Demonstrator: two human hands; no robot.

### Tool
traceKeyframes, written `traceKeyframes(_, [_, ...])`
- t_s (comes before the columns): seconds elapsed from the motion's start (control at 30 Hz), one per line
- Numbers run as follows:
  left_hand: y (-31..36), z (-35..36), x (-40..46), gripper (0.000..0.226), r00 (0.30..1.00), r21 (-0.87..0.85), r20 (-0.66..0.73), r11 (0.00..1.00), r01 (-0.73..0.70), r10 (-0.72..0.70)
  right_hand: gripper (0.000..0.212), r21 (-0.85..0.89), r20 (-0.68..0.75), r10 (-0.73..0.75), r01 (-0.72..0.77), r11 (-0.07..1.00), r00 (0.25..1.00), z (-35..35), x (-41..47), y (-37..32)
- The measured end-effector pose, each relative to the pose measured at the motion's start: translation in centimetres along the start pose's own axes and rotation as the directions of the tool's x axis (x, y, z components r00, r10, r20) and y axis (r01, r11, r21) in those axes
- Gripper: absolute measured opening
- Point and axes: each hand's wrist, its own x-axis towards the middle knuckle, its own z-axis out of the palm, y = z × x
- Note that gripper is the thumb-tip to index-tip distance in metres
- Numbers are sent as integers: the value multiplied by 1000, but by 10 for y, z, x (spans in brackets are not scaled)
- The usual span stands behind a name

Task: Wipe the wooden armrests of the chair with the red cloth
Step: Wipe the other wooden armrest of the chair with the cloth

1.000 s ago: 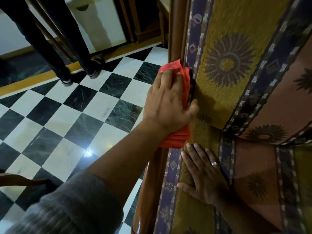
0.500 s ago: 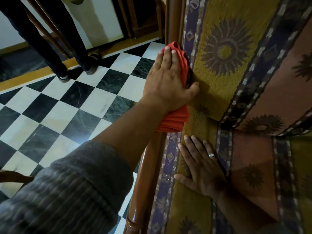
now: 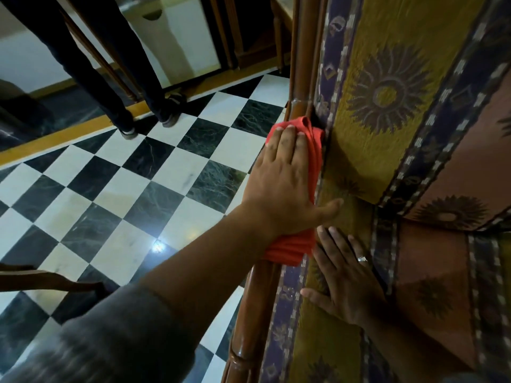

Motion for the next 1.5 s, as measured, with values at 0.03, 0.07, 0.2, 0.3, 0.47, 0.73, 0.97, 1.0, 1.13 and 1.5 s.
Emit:
traceKeyframes(0.03, [-1,-1,9,123,1000,10,8,1000,10,-10,96,9,-13,-2,2,1000,1000,0,0,0])
traceKeyframes(0.07, [0,-4,21,124,1000,16,13,1000,19,-19,96,16,-26,6,-5,1000,1000,-1,-1,0])
traceKeyframes(0.2, [0,-9,62,126,996,48,16,995,83,-84,97,18,-64,2,-1,1000,998,0,-1,-1])
traceKeyframes(0.3, [2,-7,66,127,995,46,-2,994,98,-98,97,7,-59,3,-3,1000,998,1,-1,1])
traceKeyframes(0.47, [5,-15,53,130,995,-8,-31,996,92,-92,97,15,-33,13,-12,1000,999,-1,0,0])
traceKeyframes(0.73, [-5,-10,48,129,998,130,58,991,-35,27,97,19,-21,16,-15,1000,1000,2,1,1])
traceKeyframes(0.97, [-9,-8,56,124,995,100,46,990,-97,92,96,-43,-38,9,-11,999,999,0,0,-1])
traceKeyframes(1.0, [-9,-7,53,123,995,90,38,991,-98,94,96,-48,-29,8,-10,999,1000,0,0,-2])
traceKeyframes(1.13, [-7,-1,27,118,991,84,19,987,-135,134,97,-55,-14,15,-16,998,1000,0,1,-1])
traceKeyframes(1.5, [-16,-4,58,96,992,53,48,991,-121,118,96,-36,-61,6,-8,999,998,4,-3,1])
